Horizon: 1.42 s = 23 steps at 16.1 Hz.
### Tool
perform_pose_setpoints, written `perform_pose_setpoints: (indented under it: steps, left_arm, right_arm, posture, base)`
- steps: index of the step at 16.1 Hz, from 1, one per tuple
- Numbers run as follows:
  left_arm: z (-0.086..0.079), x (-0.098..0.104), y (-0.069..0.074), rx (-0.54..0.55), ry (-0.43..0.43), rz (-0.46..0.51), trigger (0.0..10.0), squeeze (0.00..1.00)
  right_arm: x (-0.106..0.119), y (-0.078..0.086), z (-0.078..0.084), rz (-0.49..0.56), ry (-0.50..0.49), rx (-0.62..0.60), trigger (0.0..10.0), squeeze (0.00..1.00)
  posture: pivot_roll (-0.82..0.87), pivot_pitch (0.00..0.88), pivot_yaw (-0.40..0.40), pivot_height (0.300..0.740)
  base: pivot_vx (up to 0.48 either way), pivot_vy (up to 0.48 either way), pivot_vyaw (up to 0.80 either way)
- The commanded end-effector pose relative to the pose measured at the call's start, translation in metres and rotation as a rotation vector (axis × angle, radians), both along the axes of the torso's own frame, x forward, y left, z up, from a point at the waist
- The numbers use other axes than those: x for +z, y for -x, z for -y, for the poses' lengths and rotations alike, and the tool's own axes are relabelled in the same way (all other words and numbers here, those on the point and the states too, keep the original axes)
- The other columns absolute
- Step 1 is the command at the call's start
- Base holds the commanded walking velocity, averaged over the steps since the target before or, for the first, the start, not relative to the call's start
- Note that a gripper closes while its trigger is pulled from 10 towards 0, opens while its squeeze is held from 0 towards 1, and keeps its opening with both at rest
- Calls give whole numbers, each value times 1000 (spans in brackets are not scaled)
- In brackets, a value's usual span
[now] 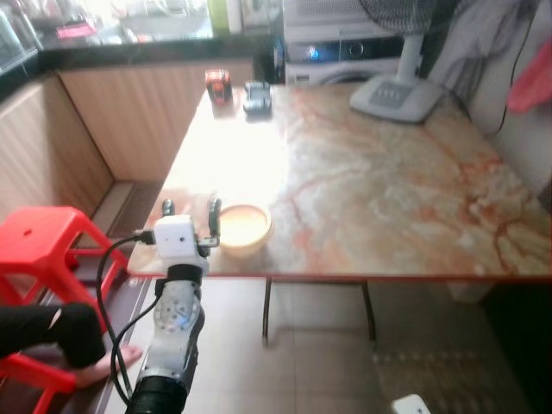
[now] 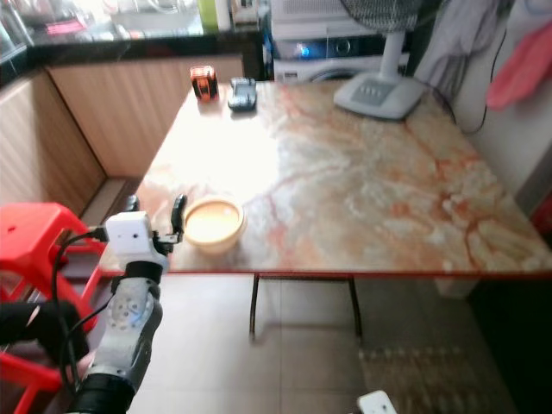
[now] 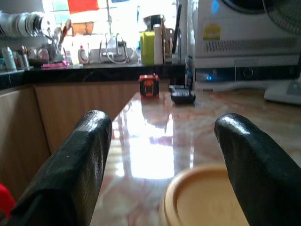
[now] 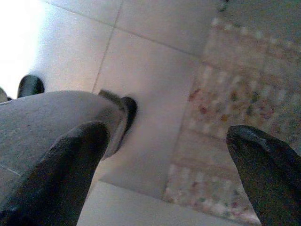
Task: Restocking fridge
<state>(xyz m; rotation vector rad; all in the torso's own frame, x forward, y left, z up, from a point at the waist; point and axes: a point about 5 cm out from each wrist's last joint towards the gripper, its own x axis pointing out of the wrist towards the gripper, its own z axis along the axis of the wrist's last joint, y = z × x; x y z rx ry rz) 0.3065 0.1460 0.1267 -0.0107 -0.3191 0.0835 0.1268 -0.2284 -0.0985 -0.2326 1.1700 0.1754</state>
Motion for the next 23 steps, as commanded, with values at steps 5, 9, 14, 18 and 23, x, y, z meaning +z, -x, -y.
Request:
perform_pose_setpoints:
  steps: [5,9,14,18,23]
  left_arm:
    - [-12,0,1,18,1,-9,10000,0]
    - [-18,2,-2,9,46,-22,10000,0]
    - [-17,2,-9,-49,252,-80,10000,0]
    - [-37,8,-20,-95,259,-126,10000,0]
    - [-73,7,-26,-57,133,-203,10000,0]
  right_arm:
    - [-2,-2,-12,2,-29,11,10000,0]
    - [-2,-2,-12,1,-29,14,10000,0]
    - [-2,-3,-12,5,-27,13,10000,0]
    - [-2,-3,-12,4,-25,12,10000,0]
    - [-1,-4,-10,7,-21,11,10000,0]
  posture:
    - [-68,0,45,740]
    - [-64,0,46,740]
    - [-68,0,43,740]
    - [-68,0,41,740]
    - [-67,0,37,740]
  base:
    - [55,0,0]
    - [0,0,0]
    - [0,0,0]
    - [0,0,0]
    - [0,0,0]
